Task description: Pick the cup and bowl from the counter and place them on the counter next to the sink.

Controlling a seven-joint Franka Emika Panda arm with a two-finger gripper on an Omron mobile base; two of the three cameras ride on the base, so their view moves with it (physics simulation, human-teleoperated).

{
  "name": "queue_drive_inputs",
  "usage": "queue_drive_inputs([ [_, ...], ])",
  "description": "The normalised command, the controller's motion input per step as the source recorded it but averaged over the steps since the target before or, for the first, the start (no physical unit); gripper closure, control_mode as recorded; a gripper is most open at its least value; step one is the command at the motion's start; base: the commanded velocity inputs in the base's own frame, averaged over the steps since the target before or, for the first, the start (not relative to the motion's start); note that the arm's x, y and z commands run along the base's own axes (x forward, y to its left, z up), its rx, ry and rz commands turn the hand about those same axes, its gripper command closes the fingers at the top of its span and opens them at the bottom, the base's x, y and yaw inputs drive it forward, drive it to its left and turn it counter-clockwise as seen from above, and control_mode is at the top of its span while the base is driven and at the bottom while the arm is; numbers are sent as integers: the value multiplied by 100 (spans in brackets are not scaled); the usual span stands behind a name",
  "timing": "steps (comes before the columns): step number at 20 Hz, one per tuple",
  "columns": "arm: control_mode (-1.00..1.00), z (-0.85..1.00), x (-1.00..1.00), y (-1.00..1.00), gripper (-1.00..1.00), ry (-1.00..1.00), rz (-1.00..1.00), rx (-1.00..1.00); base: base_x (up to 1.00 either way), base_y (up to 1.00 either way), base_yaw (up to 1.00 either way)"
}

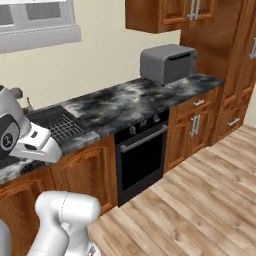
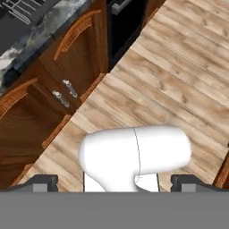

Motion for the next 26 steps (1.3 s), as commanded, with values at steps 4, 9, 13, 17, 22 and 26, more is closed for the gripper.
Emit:
queue_drive_inputs([
  [4,100,0,0,0,-100,0,0,0,7,4,-100],
  [9,100,0,0,0,-100,0,0,0,9,4,-99],
  [13,100,0,0,0,-100,0,0,0,25,9,-94],
  [17,100,0,0,0,-100,0,0,0,85,26,-71],
  [22,100,0,0,0,-100,0,0,0,70,42,-77],
  [26,100,0,0,0,-100,0,0,0,83,75,-55],
])
